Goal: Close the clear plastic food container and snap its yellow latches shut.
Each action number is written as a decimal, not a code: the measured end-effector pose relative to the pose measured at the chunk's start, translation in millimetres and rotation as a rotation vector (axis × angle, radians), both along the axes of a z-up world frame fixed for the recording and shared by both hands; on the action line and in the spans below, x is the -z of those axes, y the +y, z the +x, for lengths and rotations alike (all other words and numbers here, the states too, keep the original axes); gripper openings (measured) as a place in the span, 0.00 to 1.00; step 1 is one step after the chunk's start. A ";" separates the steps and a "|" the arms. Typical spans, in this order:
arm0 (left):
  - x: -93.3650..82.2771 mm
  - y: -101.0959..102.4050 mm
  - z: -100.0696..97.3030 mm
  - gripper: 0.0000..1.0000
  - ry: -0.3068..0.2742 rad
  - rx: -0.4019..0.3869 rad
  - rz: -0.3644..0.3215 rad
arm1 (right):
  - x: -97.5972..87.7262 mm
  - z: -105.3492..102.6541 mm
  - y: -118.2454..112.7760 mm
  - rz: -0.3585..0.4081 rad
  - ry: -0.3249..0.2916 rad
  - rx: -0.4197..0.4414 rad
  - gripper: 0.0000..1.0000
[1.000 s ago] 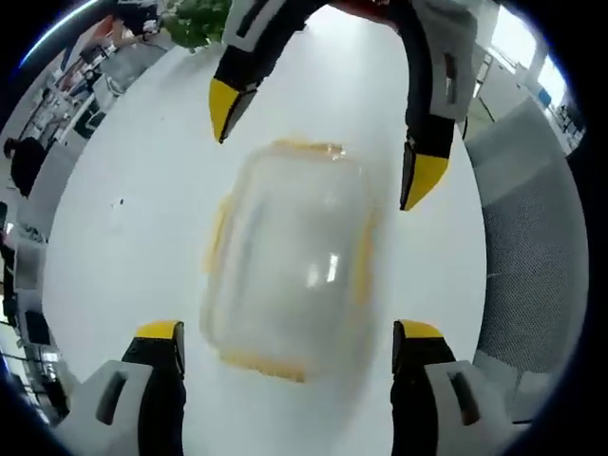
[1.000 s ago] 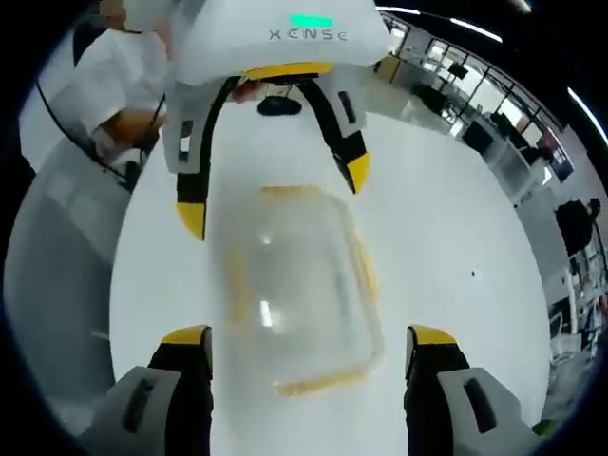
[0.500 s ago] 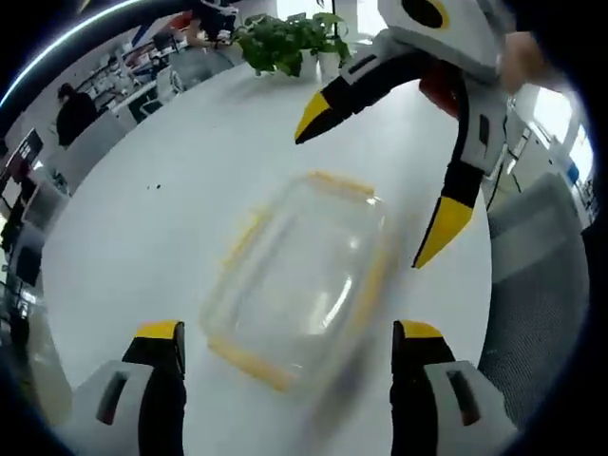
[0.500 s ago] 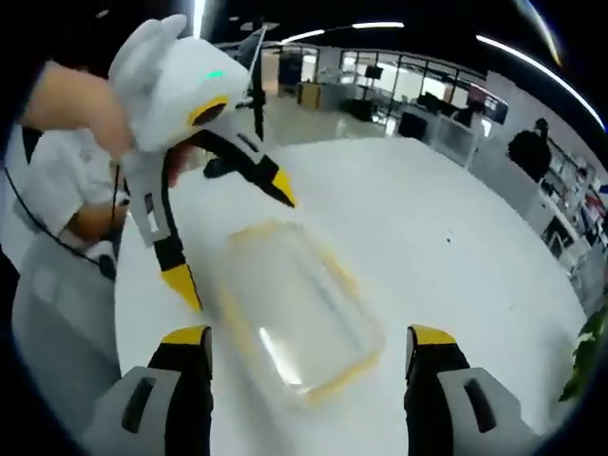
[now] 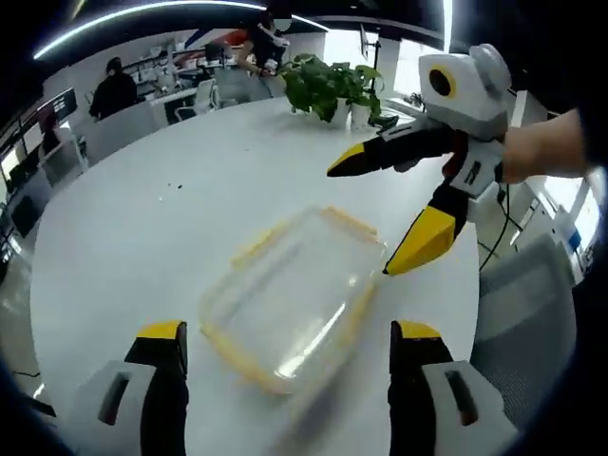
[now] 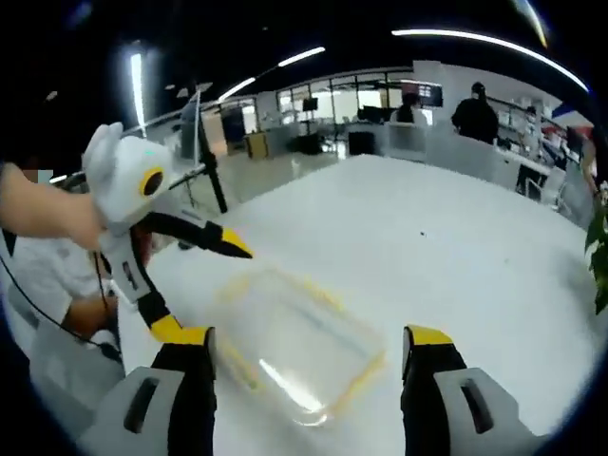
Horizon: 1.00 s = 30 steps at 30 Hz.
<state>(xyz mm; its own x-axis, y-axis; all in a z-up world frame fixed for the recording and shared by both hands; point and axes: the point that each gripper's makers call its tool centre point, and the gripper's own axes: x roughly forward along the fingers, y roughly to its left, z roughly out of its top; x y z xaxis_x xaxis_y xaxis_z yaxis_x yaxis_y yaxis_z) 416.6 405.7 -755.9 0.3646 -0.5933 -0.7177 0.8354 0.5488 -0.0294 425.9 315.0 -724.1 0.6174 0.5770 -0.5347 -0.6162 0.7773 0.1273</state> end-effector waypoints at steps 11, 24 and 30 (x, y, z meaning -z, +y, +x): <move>-20.5 5.1 0.1 0.87 -0.063 -0.145 -0.264 | -18.4 -7.0 1.1 0.181 -0.052 0.089 0.82; -18.8 16.1 -8.4 0.87 -0.079 -0.223 -0.347 | -15.2 -20.5 -10.8 0.211 -0.091 0.147 0.84; -23.2 18.1 -8.3 0.87 -0.080 -0.233 -0.351 | -20.3 -21.5 -15.3 0.211 -0.100 0.157 0.84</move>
